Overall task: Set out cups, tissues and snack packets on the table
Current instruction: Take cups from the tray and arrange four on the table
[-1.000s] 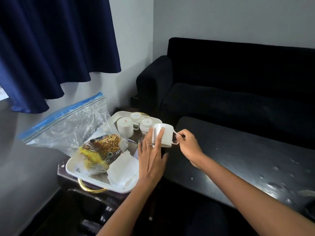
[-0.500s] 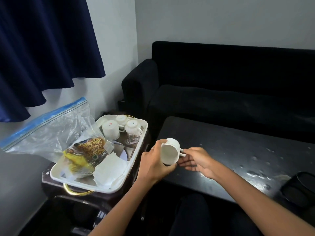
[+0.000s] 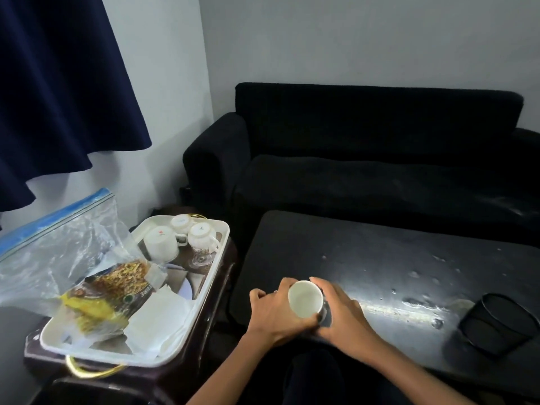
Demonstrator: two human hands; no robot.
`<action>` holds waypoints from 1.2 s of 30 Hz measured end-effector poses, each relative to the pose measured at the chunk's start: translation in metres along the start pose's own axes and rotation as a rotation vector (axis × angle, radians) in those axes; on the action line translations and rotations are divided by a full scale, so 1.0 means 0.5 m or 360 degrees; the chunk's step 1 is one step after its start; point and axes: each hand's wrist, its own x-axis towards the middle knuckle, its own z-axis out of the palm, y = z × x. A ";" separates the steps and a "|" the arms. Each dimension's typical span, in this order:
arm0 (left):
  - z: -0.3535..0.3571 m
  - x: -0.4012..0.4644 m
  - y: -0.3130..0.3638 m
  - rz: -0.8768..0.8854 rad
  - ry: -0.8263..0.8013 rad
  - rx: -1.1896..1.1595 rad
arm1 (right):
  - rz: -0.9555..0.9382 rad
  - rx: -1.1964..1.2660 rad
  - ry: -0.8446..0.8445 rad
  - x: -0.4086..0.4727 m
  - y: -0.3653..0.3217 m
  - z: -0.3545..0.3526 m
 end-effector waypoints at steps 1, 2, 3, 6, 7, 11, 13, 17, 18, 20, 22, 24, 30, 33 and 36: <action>0.009 0.003 0.006 -0.0013 -0.0037 -0.0043 | 0.0032 -0.0028 0.0091 0.003 0.008 0.007; 0.018 0.006 0.011 -0.0033 -0.0079 -0.0100 | 0.0065 -0.0056 0.0172 0.007 0.016 0.012; 0.026 0.010 0.014 -0.0064 -0.0123 -0.0161 | 0.0097 -0.0069 0.0235 0.012 0.025 0.017; 0.051 0.027 0.022 -0.0175 -0.0225 -0.0301 | 0.0196 -0.0014 0.0384 0.025 0.061 0.026; 0.058 0.031 0.024 -0.0213 -0.0254 -0.0357 | 0.0228 0.0007 0.0427 0.029 0.073 0.030; 0.092 0.047 0.026 -0.0293 -0.0324 -0.0649 | 0.0381 0.0129 0.0561 0.050 0.106 0.044; 0.112 0.050 0.018 -0.0320 -0.0297 -0.0805 | 0.0476 0.0164 0.0579 0.062 0.120 0.052; 0.145 0.059 0.007 -0.0350 -0.0277 -0.0956 | 0.0592 0.0285 0.0569 0.090 0.147 0.070; 0.152 0.062 0.006 -0.0350 -0.0280 -0.0970 | 0.0608 0.0312 0.0567 0.096 0.150 0.074; 0.163 0.072 0.009 -0.0332 -0.0308 -0.0982 | 0.0623 0.0398 0.0590 0.106 0.159 0.081; 0.172 0.081 0.012 -0.0297 -0.0338 -0.0961 | 0.0605 0.0488 0.0634 0.116 0.166 0.085; 0.180 0.088 0.014 -0.0256 -0.0359 -0.0892 | 0.0577 0.0534 0.0659 0.127 0.171 0.085; 0.198 0.120 0.030 -0.0229 -0.0333 -0.0449 | 0.0500 0.0529 0.0622 0.166 0.192 0.074; 0.207 0.137 0.034 -0.0255 -0.0320 -0.0342 | 0.0490 0.0539 0.0615 0.185 0.200 0.073; 0.213 0.144 0.029 -0.0252 -0.0337 -0.0301 | 0.0495 0.0517 0.0625 0.191 0.207 0.078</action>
